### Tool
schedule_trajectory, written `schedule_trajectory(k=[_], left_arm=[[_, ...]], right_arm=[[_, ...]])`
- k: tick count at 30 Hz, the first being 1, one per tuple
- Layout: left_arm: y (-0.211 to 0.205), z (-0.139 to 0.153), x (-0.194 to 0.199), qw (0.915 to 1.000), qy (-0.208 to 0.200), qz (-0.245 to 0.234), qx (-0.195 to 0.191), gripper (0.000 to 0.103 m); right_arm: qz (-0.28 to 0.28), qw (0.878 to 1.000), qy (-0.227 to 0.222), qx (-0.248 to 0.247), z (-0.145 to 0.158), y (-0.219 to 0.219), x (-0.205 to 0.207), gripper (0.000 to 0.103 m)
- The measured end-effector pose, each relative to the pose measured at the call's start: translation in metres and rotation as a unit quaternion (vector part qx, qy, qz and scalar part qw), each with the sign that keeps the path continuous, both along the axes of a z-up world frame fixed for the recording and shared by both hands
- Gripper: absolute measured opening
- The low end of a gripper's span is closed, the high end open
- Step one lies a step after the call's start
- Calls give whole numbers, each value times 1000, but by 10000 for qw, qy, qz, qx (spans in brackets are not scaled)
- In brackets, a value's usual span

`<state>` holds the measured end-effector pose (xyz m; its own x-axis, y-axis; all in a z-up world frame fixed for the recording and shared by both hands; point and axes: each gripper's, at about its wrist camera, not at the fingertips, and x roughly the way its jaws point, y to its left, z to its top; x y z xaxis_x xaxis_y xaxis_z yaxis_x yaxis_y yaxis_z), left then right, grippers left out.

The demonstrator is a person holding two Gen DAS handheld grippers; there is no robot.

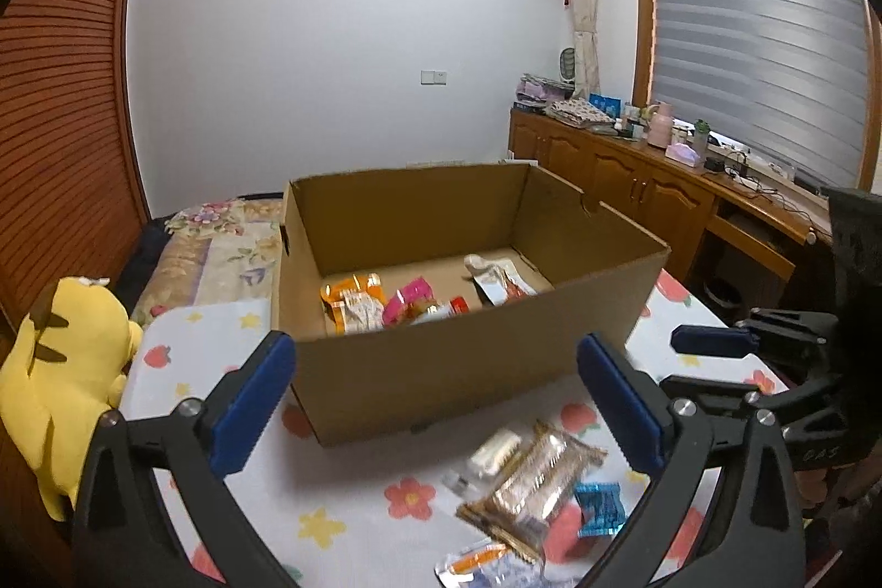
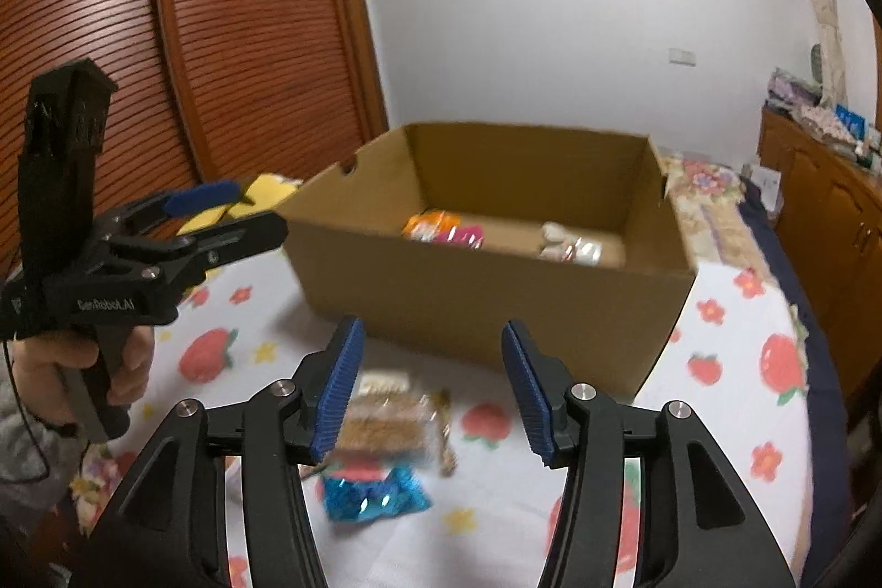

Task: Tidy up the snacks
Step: 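Move both tools back toward the remaining snacks on the table, then grasp the blue foil candy with the right tool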

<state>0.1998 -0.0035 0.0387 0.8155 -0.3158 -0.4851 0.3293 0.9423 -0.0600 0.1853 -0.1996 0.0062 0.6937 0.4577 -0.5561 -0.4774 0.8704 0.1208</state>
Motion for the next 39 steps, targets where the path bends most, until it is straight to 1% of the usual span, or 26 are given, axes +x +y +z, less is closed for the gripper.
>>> schedule_trajectory(k=[8, 14, 18, 21, 27, 32, 39], left_arm=[[3, -26, -16, 9999, 152, 19, 29, 102], [4, -52, -31, 9987, 472, 96, 195, 102], [9, -68, -41, 9976, 675, 131, 69, 102], [12, -76, -46, 9968, 776, 200, 61, 102], [19, -87, -51, 9958, 860, 310, 70, 102], [22, -95, -53, 9950, 925, 354, 117, 102], [22, -96, -54, 9952, 882, 378, 175, 102]], right_arm=[[71, 9994, 261, -227, -30, 7, -10, 53], [193, 9981, 516, -278, -47, 11, -21, 53], [289, 9968, 676, -314, -57, 17, -26, 53], [313, 9957, 773, -404, -65, 24, -27, 53], [217, 9947, 800, -609, -69, 38, -21, 53], [133, 9925, 947, -764, -77, 45, -15, 53], [98, 9907, 1054, -860, -80, 35, -23, 53]])
